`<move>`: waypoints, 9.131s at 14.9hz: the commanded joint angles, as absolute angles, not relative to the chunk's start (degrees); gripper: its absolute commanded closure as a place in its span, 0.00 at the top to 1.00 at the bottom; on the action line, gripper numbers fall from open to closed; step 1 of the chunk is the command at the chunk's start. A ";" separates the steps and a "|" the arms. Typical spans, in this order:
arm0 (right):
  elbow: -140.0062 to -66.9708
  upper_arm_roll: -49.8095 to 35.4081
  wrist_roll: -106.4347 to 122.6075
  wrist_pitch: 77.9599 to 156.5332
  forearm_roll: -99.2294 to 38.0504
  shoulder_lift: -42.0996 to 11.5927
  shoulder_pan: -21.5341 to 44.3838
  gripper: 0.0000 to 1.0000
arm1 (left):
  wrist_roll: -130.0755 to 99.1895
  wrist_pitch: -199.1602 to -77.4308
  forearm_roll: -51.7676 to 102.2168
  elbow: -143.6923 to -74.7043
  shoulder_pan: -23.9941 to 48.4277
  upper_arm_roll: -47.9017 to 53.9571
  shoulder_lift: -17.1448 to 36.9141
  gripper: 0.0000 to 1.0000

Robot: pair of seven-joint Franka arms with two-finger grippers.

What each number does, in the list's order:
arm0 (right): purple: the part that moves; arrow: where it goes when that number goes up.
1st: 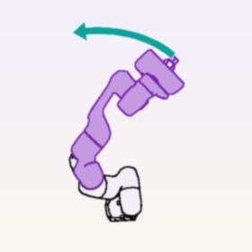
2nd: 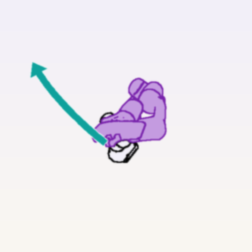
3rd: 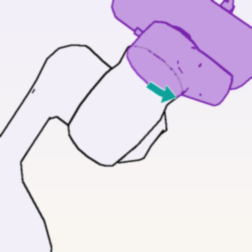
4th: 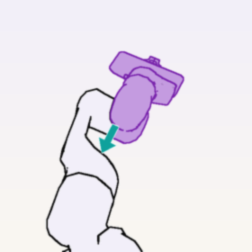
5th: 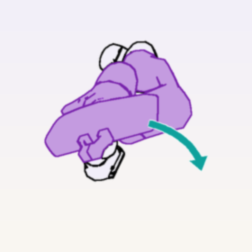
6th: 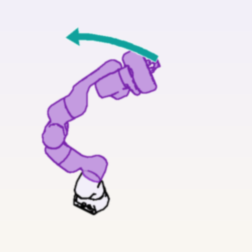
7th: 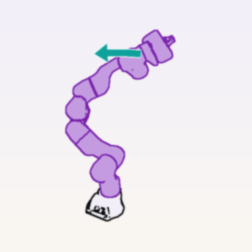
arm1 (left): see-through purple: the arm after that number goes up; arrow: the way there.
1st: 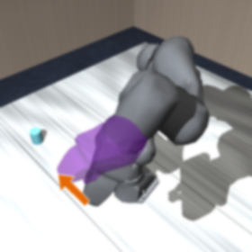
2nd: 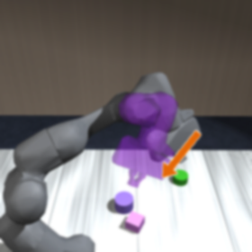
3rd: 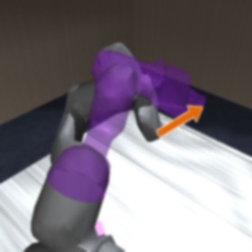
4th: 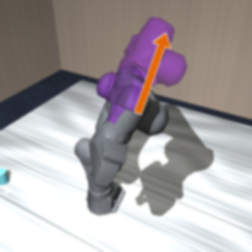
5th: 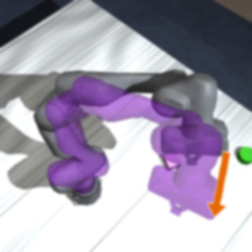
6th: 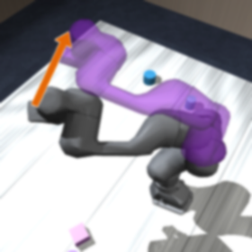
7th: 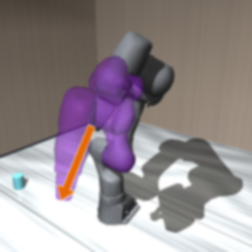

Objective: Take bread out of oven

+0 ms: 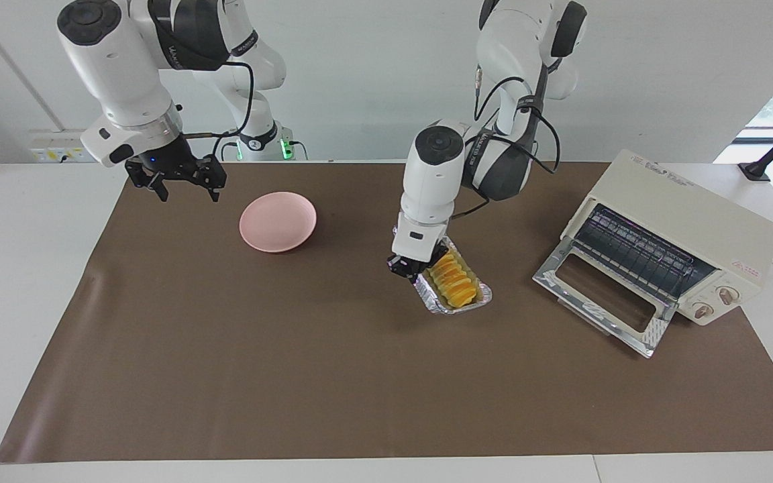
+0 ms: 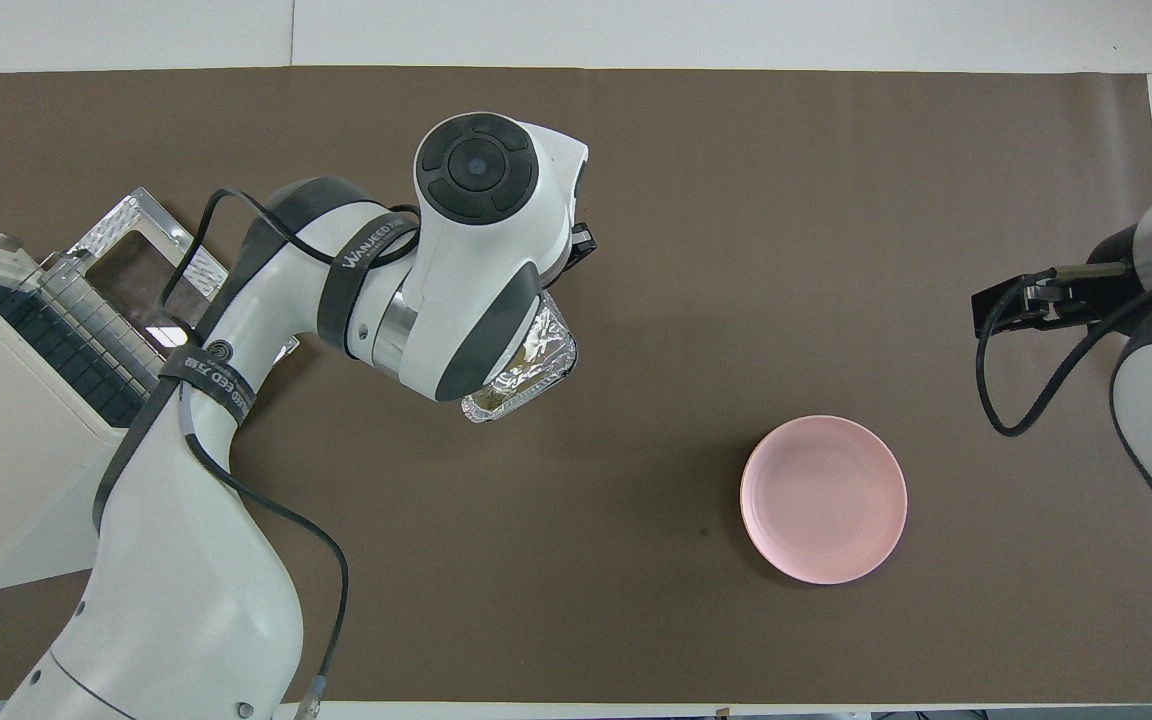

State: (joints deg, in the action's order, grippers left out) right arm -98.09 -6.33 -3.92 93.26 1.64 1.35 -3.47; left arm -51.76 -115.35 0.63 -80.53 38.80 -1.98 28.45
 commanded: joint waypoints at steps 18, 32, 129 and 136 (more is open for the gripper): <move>-99.23 -7.12 -2.99 92.99 2.37 2.46 -3.69 1.00 | -46.93 -113.20 -4.83 -77.17 52.73 -0.97 37.62 0.00; -99.23 -7.21 -3.34 94.30 -0.70 2.29 -3.69 1.00 | -47.03 -106.97 1.94 -68.73 41.60 -1.58 31.41 1.00; -109.26 -7.12 -4.66 119.83 -10.11 -12.40 0.62 0.00 | 3.60 -82.35 -0.18 -94.66 0.44 5.01 -3.69 1.00; -111.34 -7.21 -8.43 104.17 -10.02 -2.48 0.18 0.00 | 3.60 -82.35 -0.18 -94.66 0.44 5.01 -3.69 1.00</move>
State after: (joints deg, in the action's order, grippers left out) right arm -107.13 -6.68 -6.28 106.50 -11.05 -6.26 0.46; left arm 4.14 -81.58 -0.78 -94.07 0.52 5.20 -2.74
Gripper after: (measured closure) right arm 0.930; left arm 0.000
